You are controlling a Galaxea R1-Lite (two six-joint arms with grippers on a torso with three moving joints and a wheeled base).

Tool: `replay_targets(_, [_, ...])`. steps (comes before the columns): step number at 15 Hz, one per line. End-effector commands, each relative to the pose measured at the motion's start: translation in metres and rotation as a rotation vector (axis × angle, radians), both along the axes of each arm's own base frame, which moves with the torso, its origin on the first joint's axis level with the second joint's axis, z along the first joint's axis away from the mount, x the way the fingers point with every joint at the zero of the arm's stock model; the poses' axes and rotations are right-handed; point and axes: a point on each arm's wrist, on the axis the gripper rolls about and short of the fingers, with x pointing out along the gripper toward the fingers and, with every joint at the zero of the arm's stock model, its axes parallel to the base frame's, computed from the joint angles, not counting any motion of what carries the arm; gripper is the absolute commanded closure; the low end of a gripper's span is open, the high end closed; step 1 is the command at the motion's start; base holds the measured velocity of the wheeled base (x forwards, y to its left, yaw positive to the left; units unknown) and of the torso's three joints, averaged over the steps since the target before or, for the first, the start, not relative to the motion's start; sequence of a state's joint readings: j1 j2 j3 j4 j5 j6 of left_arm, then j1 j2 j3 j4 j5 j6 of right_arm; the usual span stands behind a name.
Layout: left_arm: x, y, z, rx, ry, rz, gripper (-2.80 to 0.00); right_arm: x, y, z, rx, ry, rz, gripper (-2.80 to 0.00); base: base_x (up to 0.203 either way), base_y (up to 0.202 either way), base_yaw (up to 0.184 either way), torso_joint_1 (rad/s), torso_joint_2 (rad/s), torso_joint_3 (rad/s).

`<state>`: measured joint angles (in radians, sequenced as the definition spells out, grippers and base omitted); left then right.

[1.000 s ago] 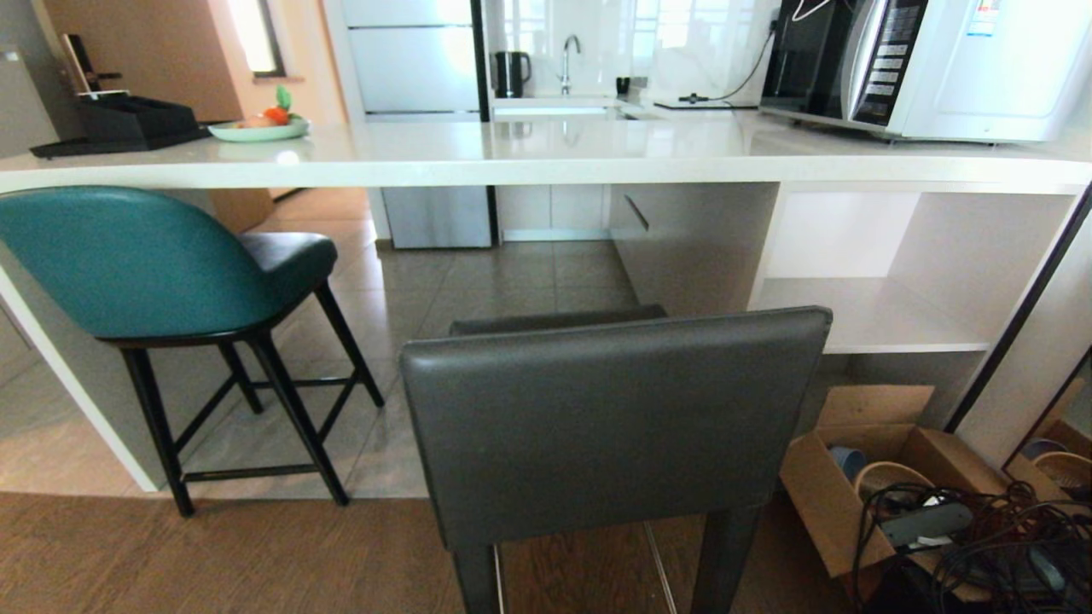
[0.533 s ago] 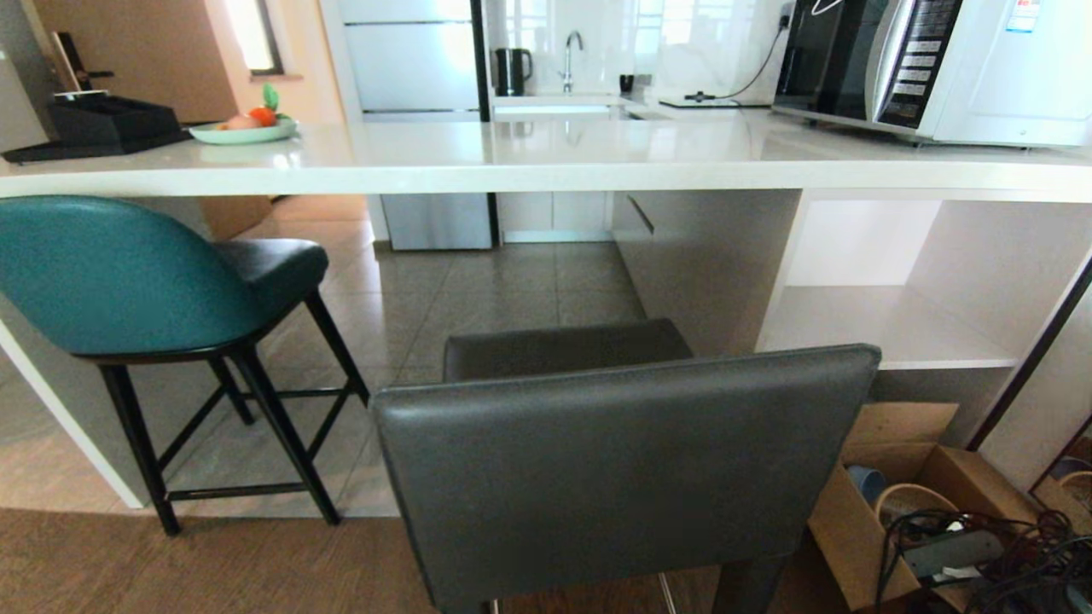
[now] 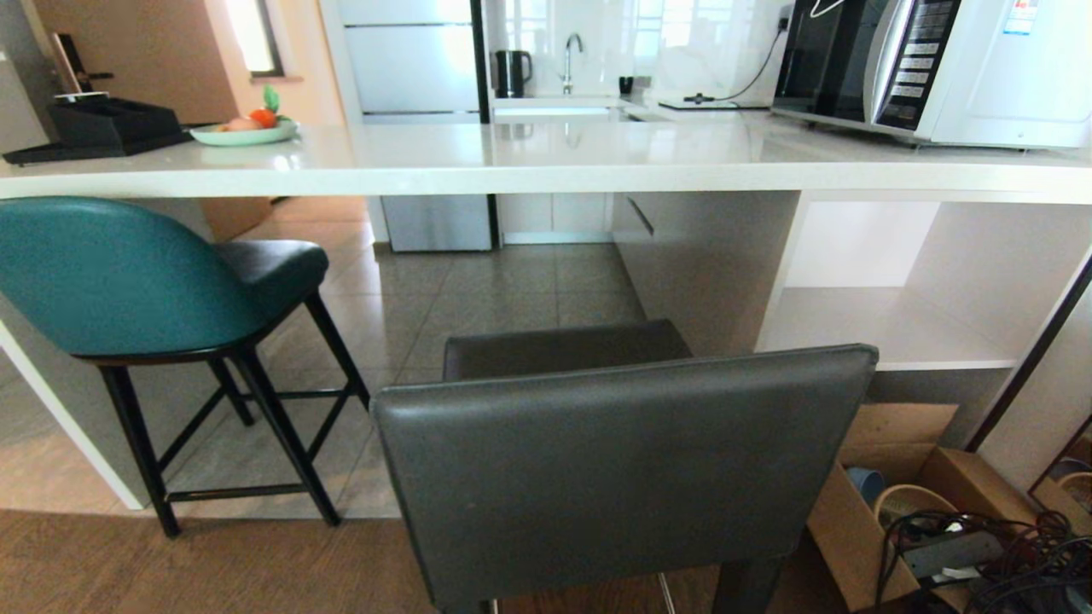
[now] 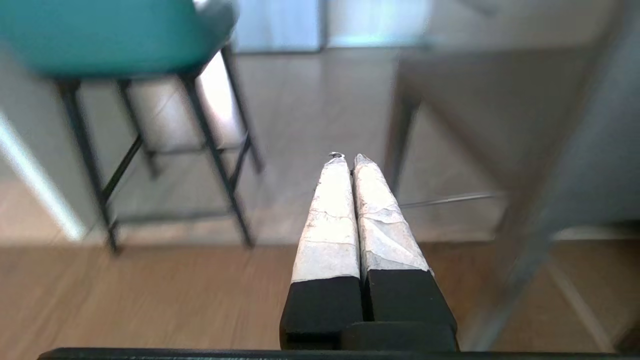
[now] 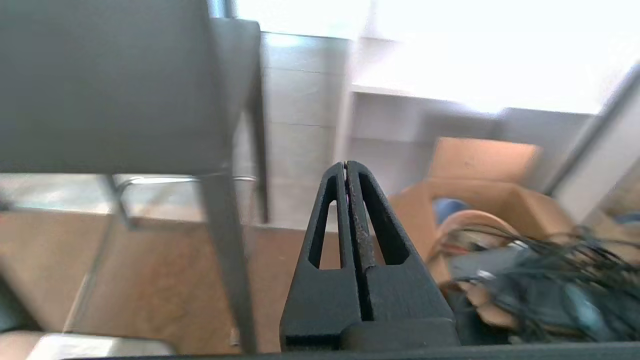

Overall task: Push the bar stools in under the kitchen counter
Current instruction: Push the gray chair back under the dining table

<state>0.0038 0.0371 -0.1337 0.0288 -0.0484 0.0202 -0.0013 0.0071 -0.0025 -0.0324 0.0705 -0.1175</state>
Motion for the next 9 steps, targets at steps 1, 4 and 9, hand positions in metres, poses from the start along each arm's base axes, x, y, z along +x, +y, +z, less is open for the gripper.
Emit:
replay_targets(1, [0.012, -0.001, 0.036, 0.0, 0.054, -0.042, 0.0, -0.003, 0.002, 0.02, 0.039, -0.027, 0.082, 0.0, 0.0, 0.0, 0.0, 0.0, 0.0, 0.0])
replay_targets(4, [0.058, -0.002, 0.075, -0.001, 0.121, -0.096, 0.0, 0.015, 0.003, 0.073, 0.141, 0.049, 0.153, 0.0, 0.0, 0.0, 0.0, 0.0, 0.0, 0.0])
replay_targets(9, [0.171, -0.02, 0.075, -0.009, 0.24, -0.196, 0.0, 0.122, 0.004, 0.11, 0.208, 0.234, 0.185, 0.0, 0.0, 0.0, 0.0, 0.0, 0.0, 0.0])
